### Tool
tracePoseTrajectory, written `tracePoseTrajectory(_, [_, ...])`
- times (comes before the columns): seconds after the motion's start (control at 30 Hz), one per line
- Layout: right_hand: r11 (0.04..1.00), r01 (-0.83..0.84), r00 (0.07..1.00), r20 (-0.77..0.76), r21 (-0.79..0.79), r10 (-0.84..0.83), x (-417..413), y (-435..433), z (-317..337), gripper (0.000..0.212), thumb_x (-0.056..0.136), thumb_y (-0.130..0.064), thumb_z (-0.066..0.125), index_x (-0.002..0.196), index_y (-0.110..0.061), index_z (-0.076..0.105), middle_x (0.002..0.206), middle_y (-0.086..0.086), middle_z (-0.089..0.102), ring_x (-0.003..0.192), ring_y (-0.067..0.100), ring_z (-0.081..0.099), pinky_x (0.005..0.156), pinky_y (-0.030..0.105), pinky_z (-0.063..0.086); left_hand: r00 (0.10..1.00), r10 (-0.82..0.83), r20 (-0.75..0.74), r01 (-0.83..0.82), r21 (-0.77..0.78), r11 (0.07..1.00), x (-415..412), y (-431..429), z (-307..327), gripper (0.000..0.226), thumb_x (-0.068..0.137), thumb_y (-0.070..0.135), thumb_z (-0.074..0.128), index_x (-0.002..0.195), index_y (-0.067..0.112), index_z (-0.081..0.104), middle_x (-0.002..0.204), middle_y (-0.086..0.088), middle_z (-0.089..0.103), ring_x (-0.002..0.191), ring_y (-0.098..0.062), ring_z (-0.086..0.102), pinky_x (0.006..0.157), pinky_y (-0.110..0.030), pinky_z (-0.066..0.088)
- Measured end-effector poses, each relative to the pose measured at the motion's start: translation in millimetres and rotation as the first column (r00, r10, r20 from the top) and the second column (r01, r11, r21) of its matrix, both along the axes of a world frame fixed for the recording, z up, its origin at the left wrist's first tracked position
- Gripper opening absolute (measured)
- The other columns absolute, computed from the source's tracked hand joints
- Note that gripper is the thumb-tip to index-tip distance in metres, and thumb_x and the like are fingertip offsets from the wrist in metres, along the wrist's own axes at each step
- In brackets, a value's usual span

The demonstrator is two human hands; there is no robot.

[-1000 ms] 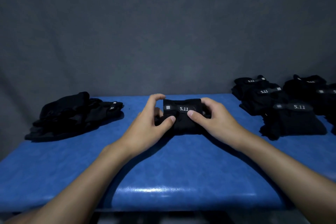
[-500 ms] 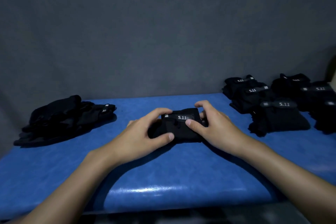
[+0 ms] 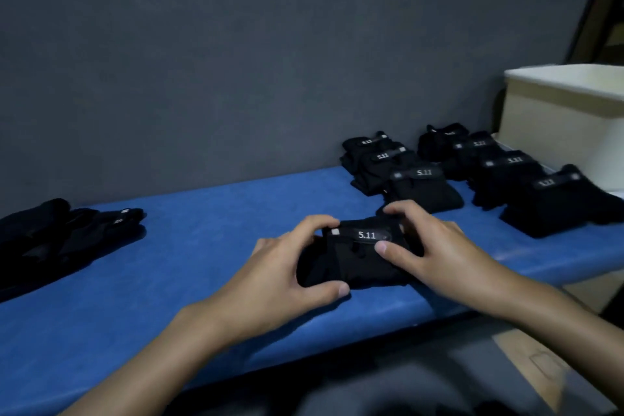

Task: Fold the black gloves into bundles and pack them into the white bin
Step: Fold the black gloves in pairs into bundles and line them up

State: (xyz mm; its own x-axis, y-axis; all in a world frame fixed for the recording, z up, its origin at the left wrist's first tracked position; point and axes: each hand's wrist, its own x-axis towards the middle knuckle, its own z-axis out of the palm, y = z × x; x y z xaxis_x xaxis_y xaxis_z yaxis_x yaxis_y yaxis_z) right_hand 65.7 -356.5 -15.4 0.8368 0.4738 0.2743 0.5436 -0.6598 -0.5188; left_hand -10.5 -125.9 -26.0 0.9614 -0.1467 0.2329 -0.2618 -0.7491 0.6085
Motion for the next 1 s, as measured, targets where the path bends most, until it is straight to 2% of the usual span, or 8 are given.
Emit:
tracePoseTrajectory(0.13, [0.998, 0.063, 0.998, 0.004, 0.014, -0.063, 3.6, -44.1, -3.0, 0.057, 0.078, -0.065, 0.052, 0.128, -0.044, 0.036, 0.107, -0.012, 0.061, 0.104, 0.010, 0.054, 0.100, 0.038, 0.041, 0.999, -0.038, 0.038, 0.037, 0.019, 0.999, 14.4, -45.5, -3.6, 0.064, 0.074, 0.064, 0.067, 0.127, 0.055, 0.033, 0.117, 0.017, 0.063, 0.110, -0.010, 0.054, 0.101, -0.041, 0.042])
tracePoseTrajectory(0.27, [0.994, 0.108, 0.994, 0.014, -0.034, -0.107, 7.2, -86.0, -3.5, 0.078, 0.065, -0.086, 0.045, 0.135, -0.059, 0.024, 0.123, -0.011, 0.054, 0.119, 0.019, 0.043, 0.106, 0.039, 0.034, 0.994, -0.017, 0.108, 0.008, 0.083, 0.996, 26.7, -84.1, -4.3, 0.062, 0.079, 0.060, 0.068, 0.128, 0.053, 0.031, 0.116, 0.021, 0.055, 0.108, -0.001, 0.045, 0.102, -0.031, 0.035])
tracePoseTrajectory(0.37, [0.988, 0.115, 0.993, 0.034, -0.101, -0.112, 5.0, -102.2, -0.5, 0.076, 0.067, -0.075, 0.058, 0.133, -0.062, 0.024, 0.119, -0.021, 0.043, 0.113, 0.004, 0.027, 0.099, 0.028, 0.023, 0.989, -0.017, 0.149, -0.004, 0.140, 0.990, 34.4, -100.1, -5.4, 0.060, 0.080, 0.063, 0.065, 0.127, 0.051, 0.030, 0.113, 0.024, 0.054, 0.112, 0.000, 0.046, 0.097, -0.029, 0.030])
tracePoseTrajectory(0.47, [0.981, 0.130, 0.983, 0.150, -0.145, -0.108, 5.3, -109.1, 0.6, 0.074, 0.069, -0.075, 0.053, 0.136, -0.057, 0.028, 0.117, -0.027, 0.040, 0.120, 0.005, 0.027, 0.097, 0.025, 0.017, 0.988, -0.018, 0.154, -0.008, 0.169, 0.986, 41.2, -109.6, -3.9, 0.058, 0.081, 0.062, 0.064, 0.128, 0.049, 0.032, 0.107, 0.027, 0.049, 0.110, -0.001, 0.043, 0.095, -0.029, 0.029])
tracePoseTrajectory(0.6, [0.964, 0.196, 0.964, 0.218, -0.181, -0.155, 6.8, -107.7, 9.8, 0.066, 0.084, -0.058, 0.059, 0.143, -0.044, 0.033, 0.102, -0.034, 0.031, 0.091, -0.007, 0.008, 0.095, 0.025, 0.013, 0.980, 0.012, 0.199, -0.057, 0.224, 0.973, 52.8, -118.9, -1.0, 0.058, 0.082, 0.063, 0.061, 0.131, 0.045, 0.035, 0.110, 0.022, 0.048, 0.108, -0.006, 0.043, 0.096, -0.032, 0.031])
tracePoseTrajectory(0.73, [0.958, 0.207, 0.957, 0.244, -0.197, -0.157, 12.8, -105.2, 8.9, 0.067, 0.086, -0.058, 0.058, 0.145, -0.039, 0.033, 0.129, -0.013, 0.048, 0.117, 0.003, 0.018, 0.101, 0.030, 0.014, 0.975, 0.043, 0.217, -0.100, 0.257, 0.961, 57.4, -124.1, -4.1, 0.062, 0.084, 0.064, 0.057, 0.136, 0.039, 0.035, 0.115, 0.017, 0.050, 0.110, -0.011, 0.043, 0.097, -0.034, 0.032])
tracePoseTrajectory(0.87, [0.961, 0.196, 0.966, 0.206, -0.194, -0.155, 18.9, -101.8, 8.6, 0.065, 0.088, -0.056, 0.056, 0.145, -0.040, 0.031, 0.109, -0.019, 0.035, 0.102, -0.001, 0.015, 0.098, 0.029, 0.013, 0.973, 0.070, 0.222, -0.128, 0.258, 0.958, 57.0, -123.1, -5.4, 0.064, 0.086, 0.065, 0.056, 0.140, 0.038, 0.034, 0.118, 0.015, 0.052, 0.111, -0.013, 0.043, 0.099, -0.036, 0.033])
tracePoseTrajectory(1.0, [0.963, 0.195, 0.964, 0.219, -0.185, -0.153, 24.2, -99.5, 3.7, 0.065, 0.087, -0.058, 0.054, 0.145, -0.041, 0.031, 0.111, -0.017, 0.043, 0.121, 0.004, 0.020, 0.098, 0.029, 0.013, 0.972, 0.086, 0.217, -0.146, 0.279, 0.949, 56.8, -121.1, -3.8, 0.066, 0.085, 0.066, 0.055, 0.141, 0.037, 0.035, 0.118, 0.014, 0.052, 0.112, -0.014, 0.043, 0.098, -0.036, 0.033])
